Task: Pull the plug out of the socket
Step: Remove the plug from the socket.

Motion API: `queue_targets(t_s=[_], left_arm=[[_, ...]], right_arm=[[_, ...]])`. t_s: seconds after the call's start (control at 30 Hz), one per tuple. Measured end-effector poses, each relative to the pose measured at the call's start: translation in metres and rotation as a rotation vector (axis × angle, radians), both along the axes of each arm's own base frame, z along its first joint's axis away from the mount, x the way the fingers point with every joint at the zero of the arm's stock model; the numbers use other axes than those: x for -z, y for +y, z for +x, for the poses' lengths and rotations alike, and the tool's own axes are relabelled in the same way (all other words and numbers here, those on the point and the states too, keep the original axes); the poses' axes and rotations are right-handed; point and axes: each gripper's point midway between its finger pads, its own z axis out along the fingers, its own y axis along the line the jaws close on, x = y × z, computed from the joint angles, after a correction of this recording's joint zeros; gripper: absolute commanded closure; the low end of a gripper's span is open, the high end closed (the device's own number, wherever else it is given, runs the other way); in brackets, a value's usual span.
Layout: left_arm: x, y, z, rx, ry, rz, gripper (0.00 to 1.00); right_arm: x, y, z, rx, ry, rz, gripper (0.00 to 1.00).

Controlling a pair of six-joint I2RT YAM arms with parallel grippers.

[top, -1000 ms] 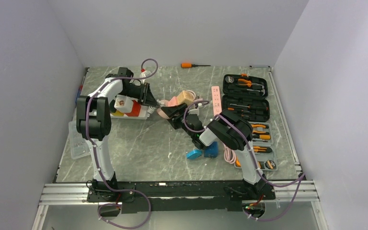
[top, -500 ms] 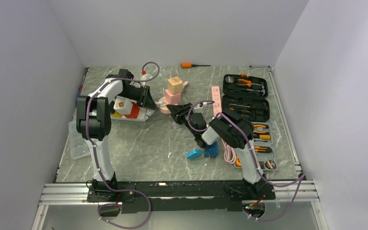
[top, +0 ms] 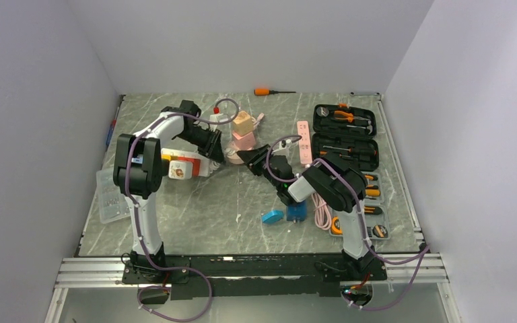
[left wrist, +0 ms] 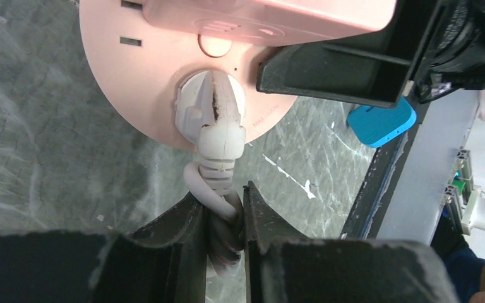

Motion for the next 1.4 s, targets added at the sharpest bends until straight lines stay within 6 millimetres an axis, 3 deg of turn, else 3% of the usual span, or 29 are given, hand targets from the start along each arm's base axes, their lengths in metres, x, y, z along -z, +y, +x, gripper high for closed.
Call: queue_targets(t_s=[0.27, 0.37, 0.47, 0.6, 1.4], left_arm=[[0.009, -0.006, 0.004, 0.011, -0.046, 0.056, 0.63], [0.008, -0.007, 0.007, 0.002, -0.055, 0.051, 0.61], [0.005, -0.008, 0.008, -0.008, -0.061, 0.048, 0.71], [0.005, -0.008, 0.010, -0.019, -0.066, 0.052, 0.99], [-0.015, -0.003, -0.012, 0.036, 0.002, -0.014, 1.00]], right_arm=[[-0.002, -0.005, -0.002, -0.004, -0.006, -0.063, 1.00], [-0.003, -0.004, -0.002, -0.005, -0.002, -0.057, 1.00], [-0.004, -0.003, -0.003, -0.006, -0.003, -0.053, 1.00], [-0.006, -0.003, -0.003, -0.006, -0.005, -0.054, 1.00], [-0.016, -0.009, -0.021, -0.031, -0.105, -0.147, 1.00]])
